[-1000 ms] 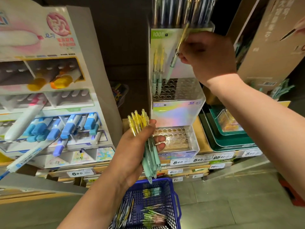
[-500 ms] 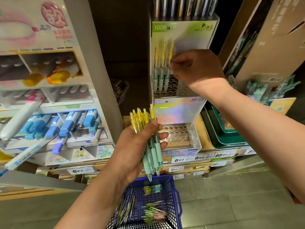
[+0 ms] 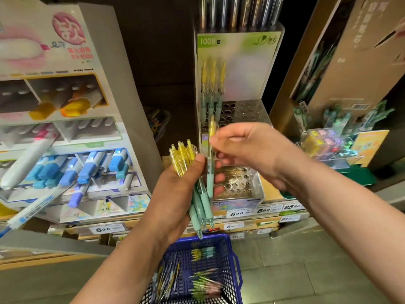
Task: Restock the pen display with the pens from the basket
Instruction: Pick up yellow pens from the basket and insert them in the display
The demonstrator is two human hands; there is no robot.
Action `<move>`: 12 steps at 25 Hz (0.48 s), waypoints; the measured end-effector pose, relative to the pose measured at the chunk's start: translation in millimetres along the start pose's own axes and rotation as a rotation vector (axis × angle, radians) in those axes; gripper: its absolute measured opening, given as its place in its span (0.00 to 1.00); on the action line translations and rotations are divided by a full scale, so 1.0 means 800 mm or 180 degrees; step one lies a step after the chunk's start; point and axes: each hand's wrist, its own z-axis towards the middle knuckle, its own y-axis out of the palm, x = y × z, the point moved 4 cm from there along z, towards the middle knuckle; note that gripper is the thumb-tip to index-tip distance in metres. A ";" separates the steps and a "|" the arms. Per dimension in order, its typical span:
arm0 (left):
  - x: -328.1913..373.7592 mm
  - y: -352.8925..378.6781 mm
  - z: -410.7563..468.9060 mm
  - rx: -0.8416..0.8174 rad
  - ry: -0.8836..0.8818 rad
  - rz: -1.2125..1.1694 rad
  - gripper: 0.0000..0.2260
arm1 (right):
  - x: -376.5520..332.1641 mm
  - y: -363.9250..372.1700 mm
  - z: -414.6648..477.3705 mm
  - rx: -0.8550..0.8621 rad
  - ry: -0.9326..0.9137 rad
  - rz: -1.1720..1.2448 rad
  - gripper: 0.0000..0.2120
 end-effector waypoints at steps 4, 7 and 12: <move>-0.004 0.002 0.005 0.0016 -0.0165 -0.0327 0.12 | -0.049 -0.054 0.014 0.0951 -0.0725 0.0658 0.02; -0.004 0.005 0.006 -0.0080 -0.0208 -0.0378 0.09 | -0.086 -0.090 0.032 0.1575 -0.1230 0.0285 0.06; -0.007 0.010 0.009 0.0070 -0.0150 -0.0319 0.05 | -0.094 -0.090 0.060 0.1684 -0.1404 -0.0559 0.07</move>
